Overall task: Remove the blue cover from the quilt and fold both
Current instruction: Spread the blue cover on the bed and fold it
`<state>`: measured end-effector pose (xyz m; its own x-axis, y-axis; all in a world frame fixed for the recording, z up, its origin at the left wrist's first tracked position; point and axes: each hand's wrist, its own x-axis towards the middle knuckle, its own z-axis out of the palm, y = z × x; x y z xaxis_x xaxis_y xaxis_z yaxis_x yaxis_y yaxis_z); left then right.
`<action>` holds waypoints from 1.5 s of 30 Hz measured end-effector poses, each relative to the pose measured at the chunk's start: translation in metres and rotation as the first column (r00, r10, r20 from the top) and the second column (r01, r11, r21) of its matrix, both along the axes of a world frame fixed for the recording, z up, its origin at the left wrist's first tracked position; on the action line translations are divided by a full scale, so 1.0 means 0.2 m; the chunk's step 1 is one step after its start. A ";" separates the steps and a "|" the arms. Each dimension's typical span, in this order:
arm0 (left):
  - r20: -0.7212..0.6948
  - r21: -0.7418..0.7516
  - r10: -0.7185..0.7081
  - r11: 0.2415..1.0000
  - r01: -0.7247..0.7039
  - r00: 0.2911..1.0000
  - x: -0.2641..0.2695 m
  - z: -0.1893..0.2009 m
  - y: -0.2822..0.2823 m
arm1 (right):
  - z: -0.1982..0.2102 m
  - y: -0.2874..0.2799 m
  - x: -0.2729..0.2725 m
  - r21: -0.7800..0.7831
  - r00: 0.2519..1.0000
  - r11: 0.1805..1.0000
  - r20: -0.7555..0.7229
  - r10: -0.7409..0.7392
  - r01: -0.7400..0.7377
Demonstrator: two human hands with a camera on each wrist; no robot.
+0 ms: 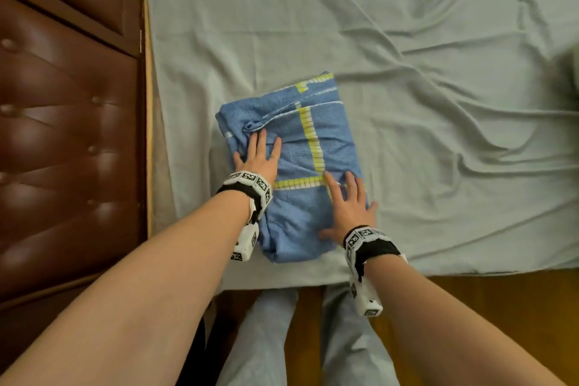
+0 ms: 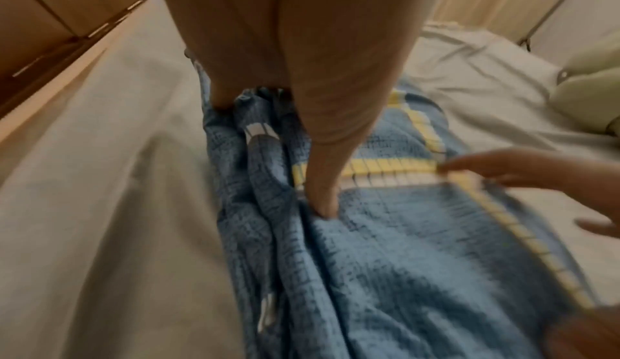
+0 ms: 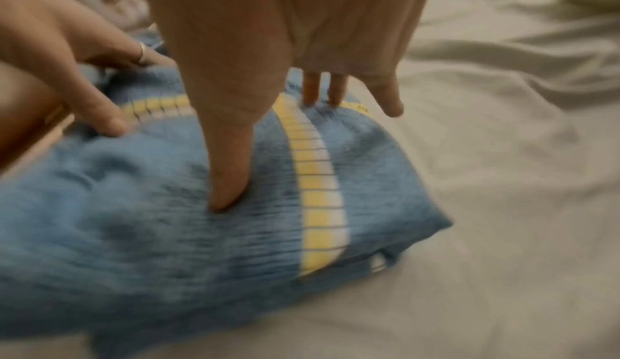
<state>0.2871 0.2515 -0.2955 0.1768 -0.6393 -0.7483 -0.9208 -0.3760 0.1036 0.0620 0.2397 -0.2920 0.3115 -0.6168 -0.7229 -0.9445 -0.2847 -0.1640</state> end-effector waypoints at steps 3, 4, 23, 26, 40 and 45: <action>-0.012 0.110 -0.049 0.993 0.050 0.999 0.03 -0.09 -0.03 | -0.12 0.00 -0.01 -0.007 0.995 0.997 -0.064 0.082 -0.083; -0.022 0.126 -0.053 0.991 0.056 0.998 0.05 -0.13 -0.03 | -0.17 0.02 0.01 -0.029 0.995 0.997 -0.070 0.072 -0.074; -0.079 -0.046 0.294 0.953 -0.298 0.952 0.09 -0.20 -0.07 | -0.23 -0.25 0.02 0.239 0.998 0.971 0.066 0.004 -0.020; -0.147 -0.165 0.561 0.798 -0.580 0.814 0.06 -0.06 0.05 | -0.09 -0.30 -0.01 0.098 0.957 0.988 0.253 -0.139 0.118; 0.148 -0.107 0.356 0.933 -0.343 0.923 -0.44 -0.50 0.55 | -0.48 -0.01 -0.09 -0.103 0.969 0.965 0.035 0.244 -0.239; 0.118 0.013 0.290 0.956 -0.294 0.950 -0.39 -0.39 0.53 | -0.42 -0.05 -0.11 0.023 0.971 0.970 0.008 0.240 -0.240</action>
